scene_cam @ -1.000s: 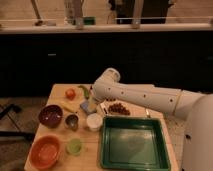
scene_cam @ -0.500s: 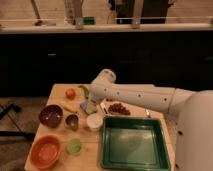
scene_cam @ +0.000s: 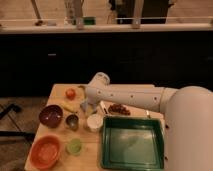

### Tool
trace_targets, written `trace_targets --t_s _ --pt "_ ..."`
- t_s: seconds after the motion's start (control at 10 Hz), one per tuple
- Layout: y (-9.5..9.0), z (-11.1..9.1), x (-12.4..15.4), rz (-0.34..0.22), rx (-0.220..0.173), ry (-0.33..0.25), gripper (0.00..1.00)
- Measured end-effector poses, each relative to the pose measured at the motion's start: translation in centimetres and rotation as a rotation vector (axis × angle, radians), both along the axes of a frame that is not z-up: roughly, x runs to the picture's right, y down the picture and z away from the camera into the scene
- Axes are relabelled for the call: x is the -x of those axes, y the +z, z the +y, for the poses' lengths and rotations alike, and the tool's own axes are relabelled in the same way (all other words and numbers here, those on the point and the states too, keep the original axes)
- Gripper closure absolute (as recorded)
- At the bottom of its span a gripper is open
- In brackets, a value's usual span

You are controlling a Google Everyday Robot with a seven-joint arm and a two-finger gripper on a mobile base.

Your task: Place sponge in metal cup

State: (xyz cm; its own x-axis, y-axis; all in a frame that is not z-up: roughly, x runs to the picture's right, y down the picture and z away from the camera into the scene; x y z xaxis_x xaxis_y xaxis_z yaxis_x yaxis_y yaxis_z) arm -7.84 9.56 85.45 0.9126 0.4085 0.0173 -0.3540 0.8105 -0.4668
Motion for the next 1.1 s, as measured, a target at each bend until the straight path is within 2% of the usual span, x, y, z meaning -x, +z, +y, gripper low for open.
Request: trace_targets --t_s 0.4,0.7,1.1 --pt "1.3 0.1 0.5 -0.002 0.019 -0.018 0.20" --pt "2.7 1.1 3.1 -0.019 0.053 -0.045 0.20" --pt "5.1 2.3 3.7 -0.010 0.076 -0.059 0.20"
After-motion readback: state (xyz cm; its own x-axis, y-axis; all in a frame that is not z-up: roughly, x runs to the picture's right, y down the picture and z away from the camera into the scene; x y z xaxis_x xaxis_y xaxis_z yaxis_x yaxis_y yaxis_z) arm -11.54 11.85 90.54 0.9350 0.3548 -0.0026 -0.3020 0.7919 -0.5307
